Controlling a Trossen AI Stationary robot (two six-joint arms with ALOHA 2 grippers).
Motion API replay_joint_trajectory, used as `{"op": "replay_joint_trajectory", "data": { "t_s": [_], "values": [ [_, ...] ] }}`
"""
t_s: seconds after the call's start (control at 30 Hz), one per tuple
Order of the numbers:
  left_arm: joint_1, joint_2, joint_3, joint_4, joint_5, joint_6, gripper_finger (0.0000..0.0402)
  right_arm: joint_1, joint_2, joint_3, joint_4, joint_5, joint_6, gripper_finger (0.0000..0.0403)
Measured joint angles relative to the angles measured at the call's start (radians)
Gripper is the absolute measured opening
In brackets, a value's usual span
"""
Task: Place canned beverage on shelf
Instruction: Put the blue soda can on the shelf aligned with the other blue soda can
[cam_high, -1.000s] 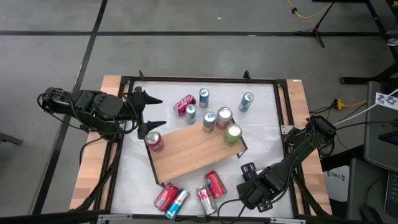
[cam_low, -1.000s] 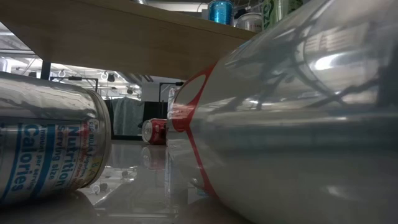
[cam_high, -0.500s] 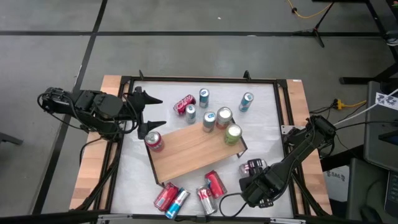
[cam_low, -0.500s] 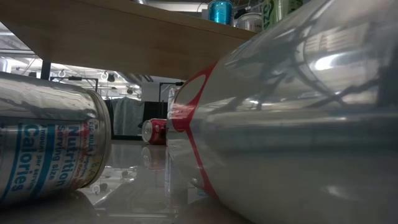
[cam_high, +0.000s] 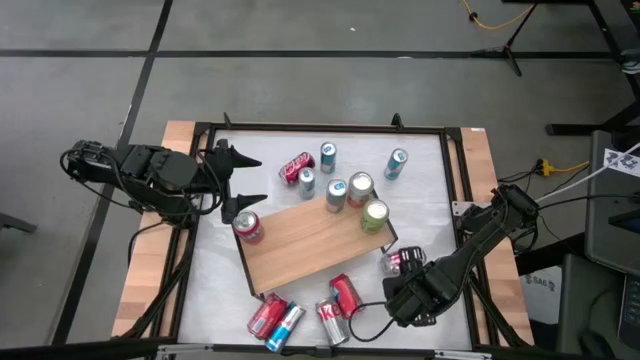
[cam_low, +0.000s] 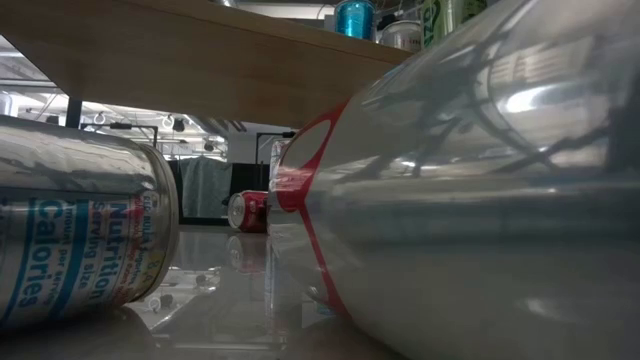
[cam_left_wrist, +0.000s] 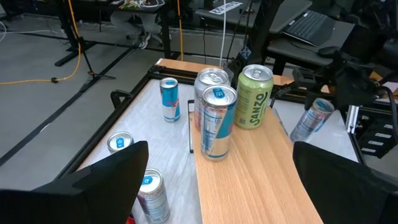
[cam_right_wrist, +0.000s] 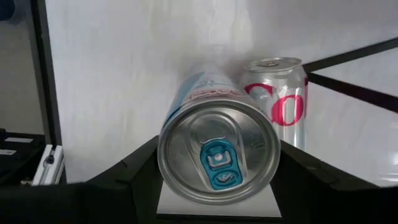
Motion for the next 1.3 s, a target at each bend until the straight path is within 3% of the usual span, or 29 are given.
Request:
{"op": "replay_joint_trajectory", "data": {
  "t_s": [0.5,0.97,1.3],
  "values": [
    [0.0,0.0,0.0,0.0,0.0,0.0,0.0395,-0.073,0.0,0.159,-0.042,-0.004,-0.064,0.0237],
    [0.0,0.0,0.0,0.0,0.0,0.0,0.0395,-0.179,0.0,0.502,-0.038,-0.03,-0.072,0.0237],
    [0.0,0.0,0.0,0.0,0.0,0.0,0.0395,-0.325,0.0,0.632,0.025,0.001,-0.283,0.0237]
  ]
}}
